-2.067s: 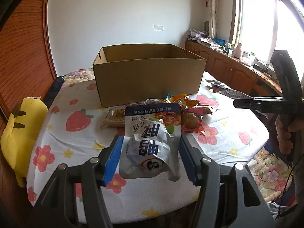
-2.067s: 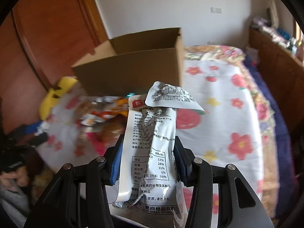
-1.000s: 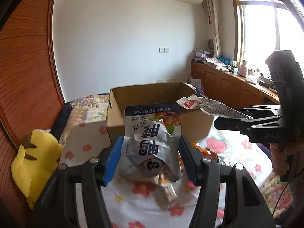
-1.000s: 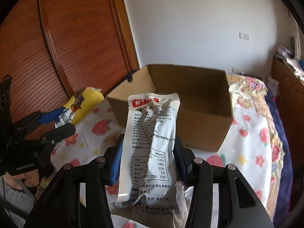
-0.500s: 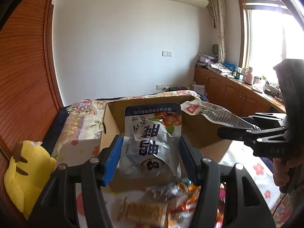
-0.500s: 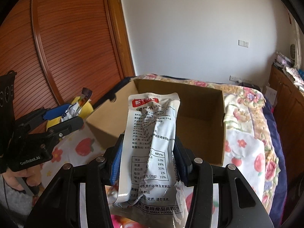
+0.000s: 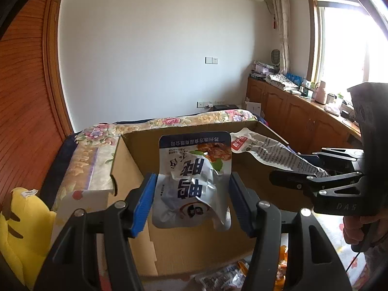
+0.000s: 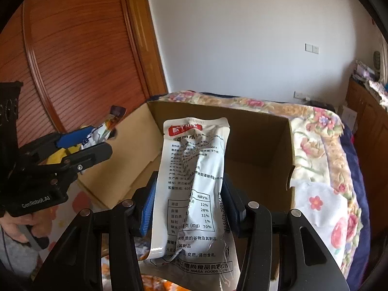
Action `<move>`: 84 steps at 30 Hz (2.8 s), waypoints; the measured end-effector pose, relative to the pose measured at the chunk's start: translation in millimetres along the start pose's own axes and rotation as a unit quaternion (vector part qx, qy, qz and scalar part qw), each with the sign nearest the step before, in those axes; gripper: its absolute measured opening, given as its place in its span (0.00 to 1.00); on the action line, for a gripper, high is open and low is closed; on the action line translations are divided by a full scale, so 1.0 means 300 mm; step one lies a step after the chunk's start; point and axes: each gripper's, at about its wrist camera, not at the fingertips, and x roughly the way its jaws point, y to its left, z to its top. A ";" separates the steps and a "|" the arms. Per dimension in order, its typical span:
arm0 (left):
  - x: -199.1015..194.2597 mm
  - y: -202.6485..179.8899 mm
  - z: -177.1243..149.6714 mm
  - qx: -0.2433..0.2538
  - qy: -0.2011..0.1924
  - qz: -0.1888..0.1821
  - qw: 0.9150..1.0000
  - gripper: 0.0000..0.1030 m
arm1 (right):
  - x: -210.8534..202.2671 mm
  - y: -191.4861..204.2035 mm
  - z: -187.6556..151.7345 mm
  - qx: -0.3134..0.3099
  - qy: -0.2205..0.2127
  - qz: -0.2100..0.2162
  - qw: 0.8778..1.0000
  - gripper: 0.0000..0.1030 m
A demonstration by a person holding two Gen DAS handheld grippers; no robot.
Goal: Organize snacks
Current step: 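Lift and carry both held packets over the cardboard box with both tools, then open left tool dropping blue-print bag into box while right tool drops white package, then grasp sesame bar tray with left tool while right tool moves to crumpled white foil bag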
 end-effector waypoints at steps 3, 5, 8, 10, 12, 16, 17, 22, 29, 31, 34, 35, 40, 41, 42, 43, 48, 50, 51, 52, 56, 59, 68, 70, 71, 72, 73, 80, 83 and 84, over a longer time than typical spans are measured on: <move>0.040 -0.001 -0.008 -0.001 0.008 -0.002 1.000 0.58 | 0.032 0.001 -0.004 -0.013 0.004 -0.016 1.000 0.48; 0.061 0.003 -0.009 -0.001 0.009 -0.004 1.000 0.58 | 0.041 0.005 -0.007 -0.019 0.009 -0.020 1.000 0.49; 0.082 0.006 -0.016 -0.003 0.010 -0.004 1.000 0.59 | 0.046 0.006 -0.010 -0.027 0.011 -0.034 0.999 0.49; 0.096 0.009 -0.016 -0.004 0.010 -0.002 1.000 0.60 | 0.054 0.007 -0.013 -0.025 0.016 -0.036 0.999 0.50; 0.099 0.016 -0.026 -0.006 0.011 -0.003 1.000 0.60 | 0.064 0.005 -0.010 -0.024 0.019 -0.037 0.999 0.51; 0.087 0.018 -0.038 -0.005 -0.001 0.002 1.000 0.62 | 0.084 0.006 -0.005 -0.025 0.025 -0.045 0.998 0.52; 0.081 0.017 -0.039 -0.003 -0.008 0.007 1.000 0.63 | 0.089 0.006 -0.005 -0.025 0.028 -0.045 0.998 0.52; 0.037 0.024 -0.042 0.002 -0.023 0.006 1.000 0.64 | 0.121 0.005 0.002 -0.029 0.038 -0.055 0.997 0.60; -0.035 0.029 -0.082 0.005 -0.028 0.014 0.999 0.64 | 0.106 0.025 0.005 -0.030 0.038 -0.061 0.997 0.61; -0.059 0.030 -0.102 0.007 -0.029 0.019 0.999 0.64 | 0.082 0.029 0.006 -0.027 0.032 -0.060 0.997 0.61; -0.101 0.026 -0.142 0.013 -0.027 0.024 0.999 0.64 | 0.018 0.037 -0.001 -0.023 0.019 -0.057 0.998 0.61; -0.118 0.024 -0.159 0.014 -0.026 0.025 0.999 0.64 | -0.009 0.039 -0.004 -0.022 0.014 -0.056 0.998 0.61; -0.164 0.012 -0.226 0.012 -0.017 0.029 0.999 0.65 | -0.136 0.049 -0.029 -0.015 -0.003 -0.058 0.998 0.61; -0.173 0.012 -0.243 0.009 -0.014 0.029 0.999 0.65 | -0.167 0.051 -0.044 -0.013 -0.006 -0.058 0.998 0.61; -0.180 0.013 -0.260 0.007 -0.011 0.029 0.999 0.65 | -0.188 0.054 -0.056 -0.012 -0.008 -0.058 0.998 0.61; -0.188 0.013 -0.279 0.006 -0.009 0.032 0.999 0.65 | -0.215 0.056 -0.078 -0.009 -0.010 -0.058 0.998 0.61; -0.213 0.011 -0.366 0.003 0.005 0.039 0.999 0.65 | -0.288 0.054 -0.192 0.003 0.001 -0.057 0.998 0.61; -0.217 0.012 -0.394 0.002 0.010 0.042 0.999 0.65 | -0.307 0.053 -0.239 0.007 0.008 -0.058 0.998 0.61; -0.220 0.014 -0.406 0.000 0.012 0.042 0.999 0.65 | -0.311 0.052 -0.264 0.009 0.013 -0.060 0.998 0.61; -0.223 0.017 -0.419 -0.003 0.013 0.042 0.999 0.65 | -0.314 0.049 -0.295 0.012 0.018 -0.062 0.998 0.61; -0.227 0.026 -0.458 -0.016 0.013 0.048 0.999 0.66 | -0.312 0.046 -0.393 0.021 0.037 -0.058 0.997 0.61; -0.226 0.027 -0.482 -0.024 0.014 0.050 0.998 0.66 | -0.299 0.045 -0.468 0.031 0.051 -0.055 0.997 0.61; -0.237 0.007 -0.495 -0.019 0.009 0.050 0.999 0.67 | -0.256 0.034 -0.616 0.055 0.071 -0.047 0.995 0.73; -0.239 0.005 -0.493 -0.016 0.007 0.054 0.998 0.67 | -0.245 0.037 -0.629 0.055 0.076 -0.043 0.995 0.76; -0.238 0.003 -0.493 -0.015 0.007 0.055 0.998 0.68 | -0.239 0.038 -0.635 0.053 0.077 -0.043 0.995 0.76; -0.237 0.001 -0.492 -0.014 0.008 0.056 0.998 0.68 | -0.236 0.038 -0.638 0.053 0.077 -0.043 0.995 0.76; -0.235 -0.002 -0.492 -0.011 0.010 0.058 0.998 0.68 | -0.231 0.039 -0.641 0.054 0.077 -0.043 0.995 0.77; -0.218 -0.023 -0.493 0.001 0.022 0.062 0.998 0.70 | -0.187 0.061 -0.636 0.032 0.096 -0.044 0.994 0.81; -0.207 -0.028 -0.494 0.006 0.032 0.060 0.998 0.72 | -0.174 0.075 -0.637 0.021 0.102 -0.056 0.993 0.82; -0.203 -0.030 -0.494 0.007 0.036 0.059 0.998 0.72 | -0.172 0.076 -0.638 0.020 0.102 -0.059 0.993 0.82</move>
